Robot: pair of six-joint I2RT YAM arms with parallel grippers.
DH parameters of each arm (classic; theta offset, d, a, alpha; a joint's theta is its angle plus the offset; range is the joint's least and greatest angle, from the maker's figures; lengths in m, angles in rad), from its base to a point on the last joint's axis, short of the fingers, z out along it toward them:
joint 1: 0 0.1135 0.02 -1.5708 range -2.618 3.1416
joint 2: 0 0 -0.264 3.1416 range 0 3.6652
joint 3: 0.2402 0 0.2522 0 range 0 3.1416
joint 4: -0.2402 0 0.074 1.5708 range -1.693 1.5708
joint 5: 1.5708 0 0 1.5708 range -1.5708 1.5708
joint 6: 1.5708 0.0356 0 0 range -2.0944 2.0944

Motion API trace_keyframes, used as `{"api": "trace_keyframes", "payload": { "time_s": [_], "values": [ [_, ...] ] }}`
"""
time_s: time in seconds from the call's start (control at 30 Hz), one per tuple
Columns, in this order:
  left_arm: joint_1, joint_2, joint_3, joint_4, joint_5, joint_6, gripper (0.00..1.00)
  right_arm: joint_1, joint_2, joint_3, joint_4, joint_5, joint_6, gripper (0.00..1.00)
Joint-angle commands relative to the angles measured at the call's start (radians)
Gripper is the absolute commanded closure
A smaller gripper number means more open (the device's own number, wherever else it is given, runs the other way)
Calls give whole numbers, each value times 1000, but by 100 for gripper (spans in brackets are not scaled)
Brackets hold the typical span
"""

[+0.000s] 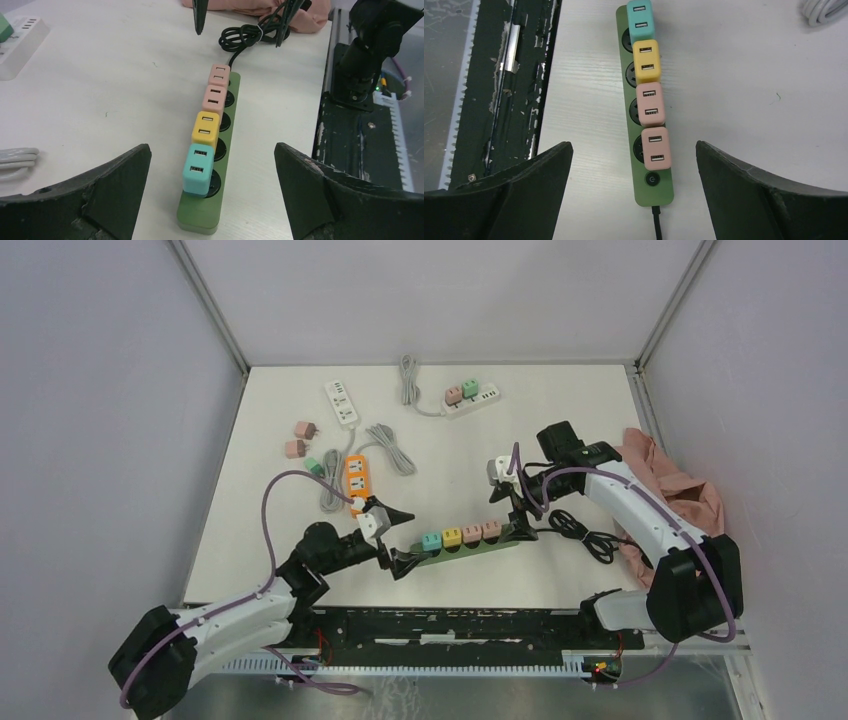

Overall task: Pull the plug off the socket
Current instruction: Remove the plug from the socket.

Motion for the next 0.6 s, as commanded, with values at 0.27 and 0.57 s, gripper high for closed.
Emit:
{"api": "trace_keyframes", "payload": {
  "time_s": [0.27,0.57],
  "values": [
    [44,260,78,107,71,210,7,-7,-1,-10,63,45,2,0],
    [46,473,172,126,202,179,18,-6,17,-29,84,51,9,0]
  ]
}}
